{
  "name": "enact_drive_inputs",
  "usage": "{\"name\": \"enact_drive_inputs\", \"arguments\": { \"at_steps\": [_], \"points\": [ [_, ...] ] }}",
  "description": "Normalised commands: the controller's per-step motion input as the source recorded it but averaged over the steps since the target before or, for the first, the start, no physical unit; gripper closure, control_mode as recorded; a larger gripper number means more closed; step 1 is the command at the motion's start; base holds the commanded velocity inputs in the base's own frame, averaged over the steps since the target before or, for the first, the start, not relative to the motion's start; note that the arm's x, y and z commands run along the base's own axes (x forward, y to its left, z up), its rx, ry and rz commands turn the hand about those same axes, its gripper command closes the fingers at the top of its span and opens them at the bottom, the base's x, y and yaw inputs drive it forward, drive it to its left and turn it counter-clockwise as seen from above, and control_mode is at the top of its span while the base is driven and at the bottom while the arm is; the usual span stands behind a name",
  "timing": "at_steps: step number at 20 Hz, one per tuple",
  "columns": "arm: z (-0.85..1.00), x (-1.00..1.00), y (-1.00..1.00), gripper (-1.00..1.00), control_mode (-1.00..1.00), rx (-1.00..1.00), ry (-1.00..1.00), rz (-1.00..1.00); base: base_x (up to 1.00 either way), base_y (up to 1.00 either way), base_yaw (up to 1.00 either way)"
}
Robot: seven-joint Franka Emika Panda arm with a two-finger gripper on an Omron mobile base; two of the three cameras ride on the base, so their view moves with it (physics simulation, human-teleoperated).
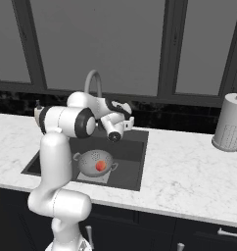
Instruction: Put the colander in the sink, put the peach in the colander, and turn on the sink faucet and pour water over the colander.
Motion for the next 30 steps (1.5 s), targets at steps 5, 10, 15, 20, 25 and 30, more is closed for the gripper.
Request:
{"name": "enact_drive_inputs", "arguments": {
  "at_steps": [5, 10, 15, 20, 25, 30],
  "points": [
    [0.00, 0.06, 0.18, -1.00, -1.00, 0.00, 0.00, 0.00, 0.00, 0.00, 0.00],
    [0.00, 0.01, 0.06, -1.00, -1.00, 0.00, 0.00, 0.00, 0.00, 0.00, 0.00],
    [0.00, 0.13, 0.00, -1.00, -1.00, 0.00, 0.00, 0.00, 0.00, 0.00, 0.00],
    [0.00, 0.16, 0.03, -1.00, -1.00, 0.00, 0.00, 0.00, 0.00, 0.00, 0.00],
    [0.00, 0.02, 0.11, -1.00, -1.00, 0.00, 0.00, 0.00, 0.00, 0.00, 0.00],
    [0.00, 0.02, 0.05, -1.00, -1.00, 0.00, 0.00, 0.00, 0.00, 0.00, 0.00]
  ]
}}
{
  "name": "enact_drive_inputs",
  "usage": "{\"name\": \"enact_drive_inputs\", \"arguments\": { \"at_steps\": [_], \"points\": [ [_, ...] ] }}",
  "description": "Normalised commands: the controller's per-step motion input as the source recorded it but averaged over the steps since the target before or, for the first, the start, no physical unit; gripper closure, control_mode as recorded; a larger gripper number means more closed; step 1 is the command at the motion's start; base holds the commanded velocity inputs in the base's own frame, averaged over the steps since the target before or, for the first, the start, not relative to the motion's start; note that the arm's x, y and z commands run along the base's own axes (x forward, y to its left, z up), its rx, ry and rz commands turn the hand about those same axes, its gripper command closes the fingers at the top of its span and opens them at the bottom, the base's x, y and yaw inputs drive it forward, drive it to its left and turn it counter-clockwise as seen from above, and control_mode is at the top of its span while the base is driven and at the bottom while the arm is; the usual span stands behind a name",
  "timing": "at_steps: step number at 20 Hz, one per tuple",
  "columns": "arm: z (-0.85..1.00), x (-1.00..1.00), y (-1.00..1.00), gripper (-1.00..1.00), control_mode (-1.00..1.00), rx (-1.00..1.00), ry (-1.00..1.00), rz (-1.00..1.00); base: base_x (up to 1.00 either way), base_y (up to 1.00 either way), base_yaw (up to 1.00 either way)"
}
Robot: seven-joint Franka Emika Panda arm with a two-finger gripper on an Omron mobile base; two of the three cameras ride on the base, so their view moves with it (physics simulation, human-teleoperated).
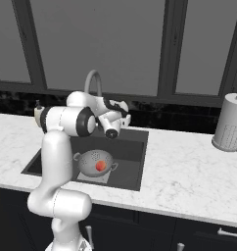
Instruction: Put the colander in the sink, put the peach in the colander, and turn on the sink faucet and pour water over the colander.
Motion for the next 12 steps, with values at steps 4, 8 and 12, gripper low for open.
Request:
{"name": "enact_drive_inputs", "arguments": {
  "at_steps": [4, 8, 12],
  "points": [
    [0.00, 0.09, 0.05, -1.00, -1.00, 0.00, 0.00, 0.00, 0.00, 0.00, 0.00],
    [0.00, 0.09, 0.14, -1.00, -1.00, 0.00, 0.00, 0.00, 0.00, 0.00, 0.00],
    [0.00, 0.11, 0.15, -1.00, -1.00, 0.00, 0.00, 0.00, 0.00, 0.00, 0.00]
  ]
}}
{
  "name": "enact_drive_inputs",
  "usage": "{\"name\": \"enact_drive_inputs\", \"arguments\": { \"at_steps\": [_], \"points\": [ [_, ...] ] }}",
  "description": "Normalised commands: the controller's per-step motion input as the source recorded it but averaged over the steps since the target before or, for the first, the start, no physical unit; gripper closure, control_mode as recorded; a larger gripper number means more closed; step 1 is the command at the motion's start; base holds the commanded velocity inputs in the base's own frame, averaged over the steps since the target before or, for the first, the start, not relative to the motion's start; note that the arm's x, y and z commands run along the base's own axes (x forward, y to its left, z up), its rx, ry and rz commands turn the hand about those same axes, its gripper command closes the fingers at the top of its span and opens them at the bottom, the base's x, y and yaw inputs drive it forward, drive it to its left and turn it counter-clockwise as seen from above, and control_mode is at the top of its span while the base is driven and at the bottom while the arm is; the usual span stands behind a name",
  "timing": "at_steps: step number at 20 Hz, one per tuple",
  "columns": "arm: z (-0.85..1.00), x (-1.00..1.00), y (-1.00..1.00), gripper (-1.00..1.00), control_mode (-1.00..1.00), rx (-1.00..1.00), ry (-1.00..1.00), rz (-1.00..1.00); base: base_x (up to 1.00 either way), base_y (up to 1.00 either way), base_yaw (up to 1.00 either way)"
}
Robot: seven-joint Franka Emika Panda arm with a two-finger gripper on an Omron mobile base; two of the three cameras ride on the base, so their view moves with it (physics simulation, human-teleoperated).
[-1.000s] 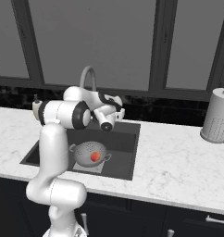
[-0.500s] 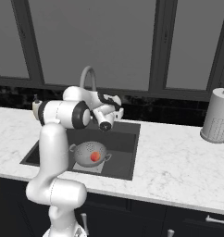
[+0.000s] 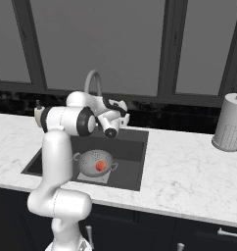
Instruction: Put the colander in the sink, put the peach in the colander, and turn on the sink faucet and pour water over the colander.
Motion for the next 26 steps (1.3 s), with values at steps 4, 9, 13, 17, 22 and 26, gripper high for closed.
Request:
{"name": "enact_drive_inputs", "arguments": {
  "at_steps": [4, 9, 13, 17, 22, 26],
  "points": [
    [0.00, 0.05, 0.01, -1.00, -1.00, 0.00, 0.00, 0.00, 0.00, 0.00, 0.00],
    [0.00, 0.16, 0.00, -1.00, -1.00, 0.00, 0.00, 0.00, 0.00, 0.00, 0.00],
    [0.00, 0.20, 0.00, -1.00, -1.00, 0.00, 0.00, 0.00, 0.00, 0.00, 0.00],
    [0.00, 0.10, 0.00, -1.00, -1.00, 0.00, 0.00, 0.00, 0.00, 0.00, 0.00],
    [0.00, 0.01, -0.02, -1.00, -1.00, 0.00, 0.00, 0.00, 0.00, 0.00, 0.00],
    [0.00, 0.00, -0.06, -1.00, -1.00, 0.01, 0.00, 0.00, 0.00, 0.00, 0.00]
  ]
}}
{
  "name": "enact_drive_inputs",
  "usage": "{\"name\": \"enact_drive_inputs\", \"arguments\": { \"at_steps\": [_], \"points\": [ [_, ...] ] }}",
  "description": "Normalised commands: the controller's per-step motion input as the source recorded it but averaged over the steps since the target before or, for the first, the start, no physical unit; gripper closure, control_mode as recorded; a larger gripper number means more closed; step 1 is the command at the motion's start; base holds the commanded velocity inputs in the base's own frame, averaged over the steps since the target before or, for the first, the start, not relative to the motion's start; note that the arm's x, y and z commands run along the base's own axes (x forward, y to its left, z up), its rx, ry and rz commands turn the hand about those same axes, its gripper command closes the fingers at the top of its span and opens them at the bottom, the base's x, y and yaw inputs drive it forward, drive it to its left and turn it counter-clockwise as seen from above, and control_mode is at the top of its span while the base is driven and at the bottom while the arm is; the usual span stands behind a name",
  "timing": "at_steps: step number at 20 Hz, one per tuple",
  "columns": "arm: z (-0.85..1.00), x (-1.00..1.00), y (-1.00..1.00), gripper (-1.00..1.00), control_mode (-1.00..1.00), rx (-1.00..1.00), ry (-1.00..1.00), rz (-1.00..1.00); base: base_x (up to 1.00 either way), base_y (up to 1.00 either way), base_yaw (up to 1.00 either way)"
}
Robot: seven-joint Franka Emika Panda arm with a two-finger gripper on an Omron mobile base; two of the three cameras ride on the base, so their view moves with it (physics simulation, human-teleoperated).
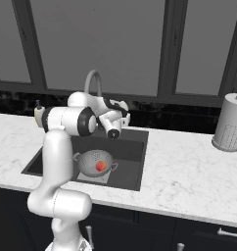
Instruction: Put the colander in the sink, put the peach in the colander, and turn on the sink faucet and pour water over the colander.
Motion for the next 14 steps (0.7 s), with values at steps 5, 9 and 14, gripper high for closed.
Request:
{"name": "enact_drive_inputs", "arguments": {
  "at_steps": [5, 9, 14],
  "points": [
    [0.00, 0.05, -0.10, -1.00, -1.00, 0.01, 0.00, 0.00, 0.00, 0.00, 0.00],
    [0.00, 0.10, -0.10, -1.00, -1.00, 0.01, 0.00, 0.00, 0.00, 0.00, 0.00],
    [0.00, 0.07, -0.05, -1.00, -1.00, 0.00, 0.00, 0.00, 0.00, 0.00, 0.00]
  ]
}}
